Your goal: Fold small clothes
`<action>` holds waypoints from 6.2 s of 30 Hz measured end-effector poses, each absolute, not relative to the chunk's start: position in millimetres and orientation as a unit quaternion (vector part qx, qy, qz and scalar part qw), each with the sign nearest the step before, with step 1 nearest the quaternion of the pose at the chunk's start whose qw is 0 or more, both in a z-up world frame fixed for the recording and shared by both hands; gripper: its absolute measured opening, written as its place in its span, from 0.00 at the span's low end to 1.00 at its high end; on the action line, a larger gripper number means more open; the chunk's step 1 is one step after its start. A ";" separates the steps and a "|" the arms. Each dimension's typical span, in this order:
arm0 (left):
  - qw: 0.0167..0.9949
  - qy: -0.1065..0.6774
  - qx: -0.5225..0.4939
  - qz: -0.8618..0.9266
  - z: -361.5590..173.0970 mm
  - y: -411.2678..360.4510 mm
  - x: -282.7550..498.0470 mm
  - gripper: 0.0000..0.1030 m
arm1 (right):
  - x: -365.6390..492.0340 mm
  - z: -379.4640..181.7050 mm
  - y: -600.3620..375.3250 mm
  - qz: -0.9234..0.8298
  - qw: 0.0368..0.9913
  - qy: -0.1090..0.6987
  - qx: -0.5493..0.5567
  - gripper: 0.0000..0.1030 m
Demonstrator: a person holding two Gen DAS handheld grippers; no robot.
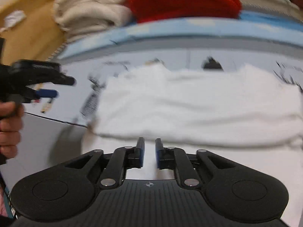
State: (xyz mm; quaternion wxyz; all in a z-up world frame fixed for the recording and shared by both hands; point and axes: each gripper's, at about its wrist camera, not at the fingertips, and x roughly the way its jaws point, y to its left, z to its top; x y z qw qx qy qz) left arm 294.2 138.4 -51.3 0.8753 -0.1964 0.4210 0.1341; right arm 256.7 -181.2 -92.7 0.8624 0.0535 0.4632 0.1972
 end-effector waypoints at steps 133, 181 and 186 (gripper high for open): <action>0.830 0.547 -0.104 -0.023 -115.2 94.3 -18.6 0.09 | 42.0 -136.8 -407.2 -0.063 0.824 0.550 0.122 0.12; 0.902 0.409 -0.063 -0.127 51.5 116.4 -119.8 0.05 | -32.9 21.1 -424.1 0.120 0.905 0.380 0.145 0.07; 0.905 0.394 -0.076 -0.143 74.3 131.5 -130.0 0.05 | -69.8 40.5 -449.6 0.149 0.896 0.365 0.204 0.07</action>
